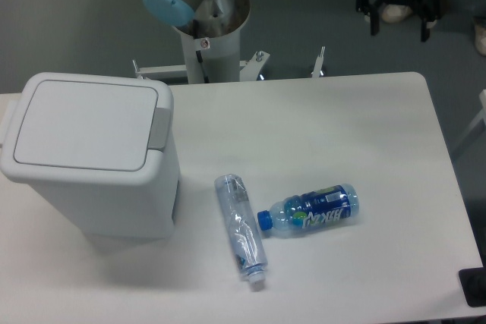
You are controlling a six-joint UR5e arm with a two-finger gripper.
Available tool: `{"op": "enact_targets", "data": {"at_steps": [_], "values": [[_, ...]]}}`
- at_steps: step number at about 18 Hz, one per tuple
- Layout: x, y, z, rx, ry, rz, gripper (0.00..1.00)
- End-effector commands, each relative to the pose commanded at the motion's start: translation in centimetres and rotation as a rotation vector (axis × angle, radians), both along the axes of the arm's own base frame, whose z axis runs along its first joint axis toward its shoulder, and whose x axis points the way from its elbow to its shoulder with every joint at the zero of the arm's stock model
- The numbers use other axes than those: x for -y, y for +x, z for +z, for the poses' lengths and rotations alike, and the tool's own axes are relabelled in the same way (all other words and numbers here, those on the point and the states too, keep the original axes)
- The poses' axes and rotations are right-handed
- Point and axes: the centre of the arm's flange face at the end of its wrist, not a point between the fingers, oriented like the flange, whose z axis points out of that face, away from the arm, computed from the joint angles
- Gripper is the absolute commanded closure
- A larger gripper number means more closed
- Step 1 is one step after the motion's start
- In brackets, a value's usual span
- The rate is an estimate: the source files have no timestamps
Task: Open the trash can
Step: 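Lower the open gripper from its raised position toward the table, then move the open gripper over the trash can lid's hinged edge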
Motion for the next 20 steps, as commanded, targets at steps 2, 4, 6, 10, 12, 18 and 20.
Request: {"op": "enact_targets", "data": {"at_steps": [2, 4, 6, 10, 12, 18, 20], "values": [[-0.3, 0.1, 0.4, -0.016, -0.005, -0.004, 0.0], [-1.2, -0.1, 0.2, -0.004, 0.001, -0.018, 0.0], [-2.3, -0.1, -0.2, 0.009, 0.005, -0.032, 0.0], [-4.9, 0.4, -0.1, 0.04, 0.065, 0.054, 0.0], [-7.2, 1.2, 1.2, 0.053, 0.113, 0.112, 0.0], [-11.9, 3.9, 2.8, 0.15, 0.248, 0.305, 0.0], [-13.9, 4.7, 3.3, 0.209, 0.313, 0.388, 0.0]]}}
